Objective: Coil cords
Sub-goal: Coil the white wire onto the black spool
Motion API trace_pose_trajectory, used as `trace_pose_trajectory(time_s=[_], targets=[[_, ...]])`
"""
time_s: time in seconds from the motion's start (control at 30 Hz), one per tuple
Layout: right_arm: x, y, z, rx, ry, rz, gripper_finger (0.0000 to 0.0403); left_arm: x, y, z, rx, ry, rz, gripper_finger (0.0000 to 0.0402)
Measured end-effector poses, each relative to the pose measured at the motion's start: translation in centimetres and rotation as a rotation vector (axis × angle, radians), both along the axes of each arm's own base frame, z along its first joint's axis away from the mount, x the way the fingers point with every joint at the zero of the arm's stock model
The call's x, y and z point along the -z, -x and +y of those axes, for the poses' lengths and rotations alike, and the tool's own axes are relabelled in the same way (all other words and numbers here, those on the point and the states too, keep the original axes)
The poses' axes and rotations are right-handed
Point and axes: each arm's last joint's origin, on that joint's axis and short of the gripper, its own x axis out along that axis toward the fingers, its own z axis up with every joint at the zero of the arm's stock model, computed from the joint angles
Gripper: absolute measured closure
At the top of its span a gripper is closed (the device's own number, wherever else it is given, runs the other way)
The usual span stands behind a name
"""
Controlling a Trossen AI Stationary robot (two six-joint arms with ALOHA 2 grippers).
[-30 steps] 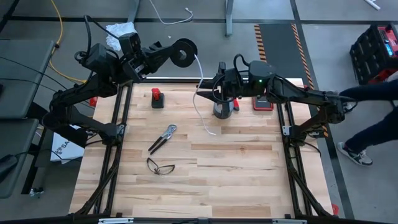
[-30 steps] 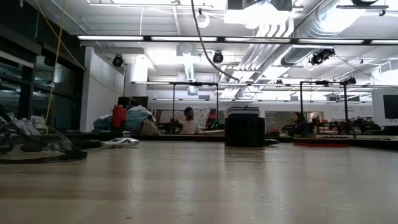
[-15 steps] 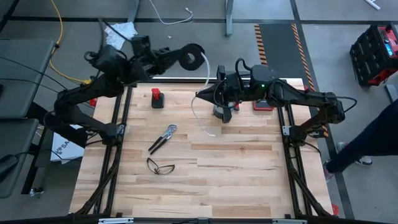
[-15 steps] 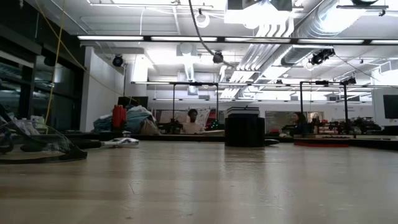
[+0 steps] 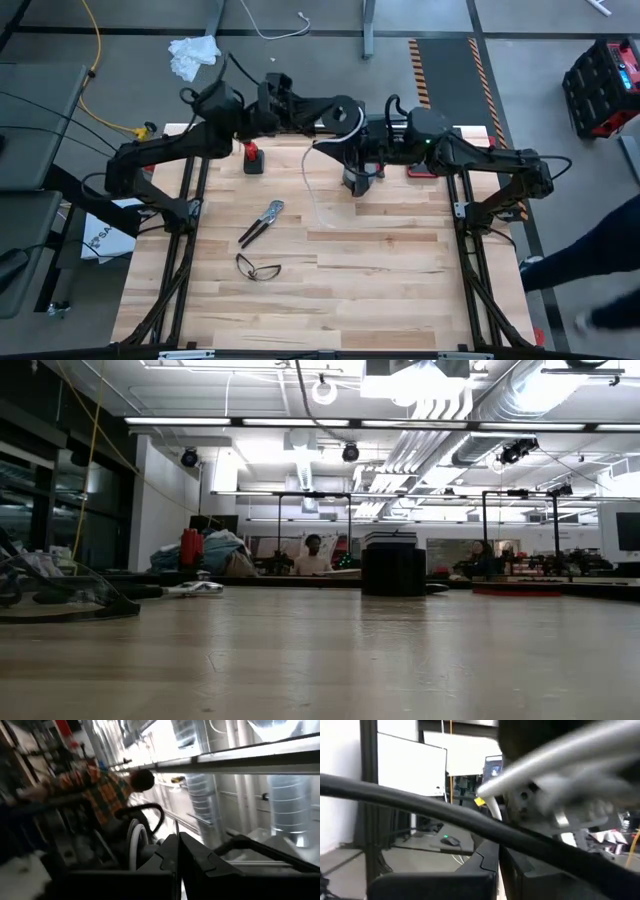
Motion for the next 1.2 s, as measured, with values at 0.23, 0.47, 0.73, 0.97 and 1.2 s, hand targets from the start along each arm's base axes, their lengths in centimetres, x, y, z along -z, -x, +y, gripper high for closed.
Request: trace_pose_trajectory(time_s=[0.23, 0.47, 0.73, 0.97, 1.2], targets=[[0.1, 0.0, -0.2, 0.038, 0.028, 0.011, 0.0403, -0.1, -0.1, -1.0, 0.092, 0.045, -0.013, 0.0401], [-0.2, 0.1, -0.4, 0.053, 0.043, -0.022, 0.0403, -0.2, 0.0, -1.7, 0.175, 0.051, 0.0, 0.0401], [-0.5, 0.1, -0.4, 0.06, 0.044, -0.055, 0.0403, 0.0, 0.0, -1.7, 0.19, 0.037, 0.029, 0.0401], [-0.6, 0.2, -0.7, 0.113, 0.086, -0.061, 0.0403, 0.2, 0.6, -2.0, 0.298, 0.027, 0.114, 0.0402], [-1.2, 1.3, -1.9, 0.152, 0.088, -0.064, 0.0403, 0.5, 3.0, -1.7, 0.271, -0.04, 0.286, 0.0401]])
